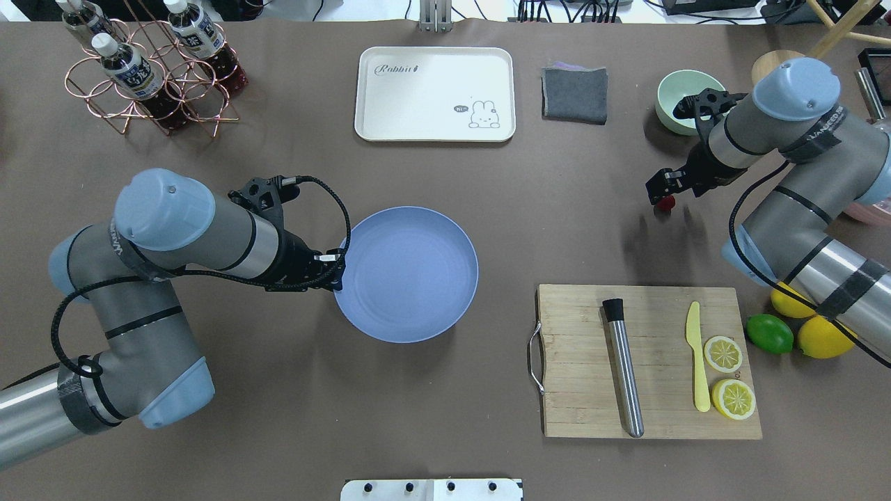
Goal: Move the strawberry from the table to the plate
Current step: 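Slide the blue plate inward with left gripper while right gripper reaches strawberry, then lift the strawberry with right gripper while left gripper releases plate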
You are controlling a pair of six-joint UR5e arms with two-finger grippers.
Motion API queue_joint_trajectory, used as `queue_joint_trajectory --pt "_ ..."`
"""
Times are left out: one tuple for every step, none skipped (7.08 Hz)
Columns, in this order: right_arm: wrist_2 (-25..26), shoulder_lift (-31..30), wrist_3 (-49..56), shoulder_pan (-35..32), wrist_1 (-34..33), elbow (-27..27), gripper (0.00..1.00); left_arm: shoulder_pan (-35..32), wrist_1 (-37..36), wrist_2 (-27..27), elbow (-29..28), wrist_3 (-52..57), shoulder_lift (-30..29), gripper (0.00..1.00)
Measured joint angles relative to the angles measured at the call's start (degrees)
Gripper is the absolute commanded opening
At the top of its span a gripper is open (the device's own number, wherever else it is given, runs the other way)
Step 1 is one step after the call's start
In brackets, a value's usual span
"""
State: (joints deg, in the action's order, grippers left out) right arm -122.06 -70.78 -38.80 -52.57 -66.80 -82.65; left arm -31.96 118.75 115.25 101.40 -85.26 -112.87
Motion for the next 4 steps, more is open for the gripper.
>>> queue_joint_trajectory --pt "0.2 -0.1 -0.2 0.2 0.3 0.1 0.0 0.6 -0.1 -0.6 -0.3 -0.1 -0.2 0.41" --pt "0.1 -0.2 -0.1 0.3 0.3 0.1 0.0 1.6 -0.3 -1.8 -0.7 -0.2 -0.4 0.62" --pt "0.1 -0.1 0.0 0.3 0.3 0.1 0.0 2.9 -0.5 -3.7 -0.9 -0.2 -0.6 0.87" --pt "0.0 0.1 0.0 0.3 0.2 0.1 0.0 3.9 -0.5 -4.7 -0.8 -0.2 -0.8 0.96"
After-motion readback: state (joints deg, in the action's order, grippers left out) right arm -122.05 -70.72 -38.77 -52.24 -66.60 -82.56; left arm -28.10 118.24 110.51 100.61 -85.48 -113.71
